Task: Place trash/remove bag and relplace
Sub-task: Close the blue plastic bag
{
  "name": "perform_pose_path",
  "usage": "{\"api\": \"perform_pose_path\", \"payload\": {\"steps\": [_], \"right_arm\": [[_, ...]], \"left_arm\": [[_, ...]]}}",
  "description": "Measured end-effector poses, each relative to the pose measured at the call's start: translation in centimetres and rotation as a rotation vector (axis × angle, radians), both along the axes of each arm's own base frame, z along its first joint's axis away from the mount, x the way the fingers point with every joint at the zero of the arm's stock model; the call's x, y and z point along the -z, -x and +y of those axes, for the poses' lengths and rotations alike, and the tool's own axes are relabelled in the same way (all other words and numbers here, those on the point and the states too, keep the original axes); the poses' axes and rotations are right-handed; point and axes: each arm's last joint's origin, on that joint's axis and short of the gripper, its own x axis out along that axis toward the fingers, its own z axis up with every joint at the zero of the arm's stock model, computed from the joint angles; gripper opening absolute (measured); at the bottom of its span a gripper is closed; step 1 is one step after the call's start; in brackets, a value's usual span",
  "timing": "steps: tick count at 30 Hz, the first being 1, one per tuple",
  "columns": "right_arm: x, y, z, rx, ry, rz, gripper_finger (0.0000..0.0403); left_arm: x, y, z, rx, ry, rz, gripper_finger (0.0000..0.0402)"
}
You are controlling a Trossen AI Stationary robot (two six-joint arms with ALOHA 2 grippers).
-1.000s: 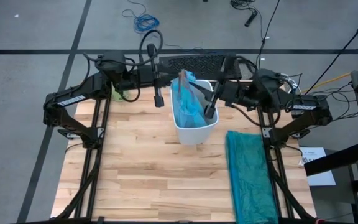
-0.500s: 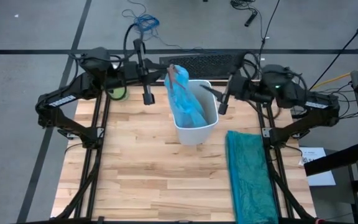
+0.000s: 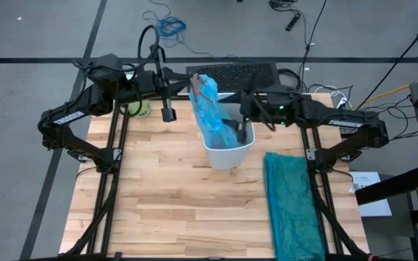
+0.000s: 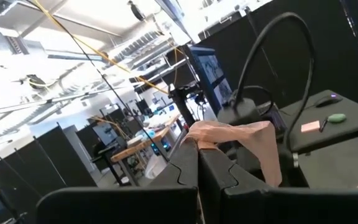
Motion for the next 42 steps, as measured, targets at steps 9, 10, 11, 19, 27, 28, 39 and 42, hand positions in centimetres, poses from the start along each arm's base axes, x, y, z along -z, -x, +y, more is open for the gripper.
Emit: {"api": "perform_pose_path", "payload": {"steps": [9,10,11,19,27,28,39,42], "right_arm": [[-0.6,1.8,1.9,-0.019,-0.039,0.016,0.0272],[-0.8,2.4,2.1,-0.010,-0.051,0.014,0.0272],[-1.1,2.8,2.3,-0.010,-0.067,0.006,0.0272],[-0.3,2.1,5.1,0.025,-0.080,0.030,0.0272],[2.2,-2.8,6.0,0.246,-0.036,-0.017,0.0272],[2.5,-3.5,6.0,0.266,-0.027,-0.034,0.0272],[3.5,-7.8,4.5,0.464,-0.031,-0.288,0.0272],[4.4,-8.9,3.4,0.492,-0.039,-0.302,0.0272]], "left_arm": [[0.5,0.1,0.0,-0.017,0.007,0.056,0.0000],[0.4,0.3,0.0,-0.017,0.007,0.054,0.0000],[0.3,0.4,0.0,-0.018,0.007,0.052,0.0000],[0.3,0.5,0.0,-0.042,0.011,0.047,0.0000],[0.2,0.5,0.0,-0.043,0.009,0.038,0.0000],[0.2,0.5,0.0,-0.043,0.009,0.038,0.0000],[0.1,0.5,0.0,-0.043,0.009,0.034,0.0000],[0.0,0.5,-0.1,-0.039,0.010,0.023,0.0000]]}}
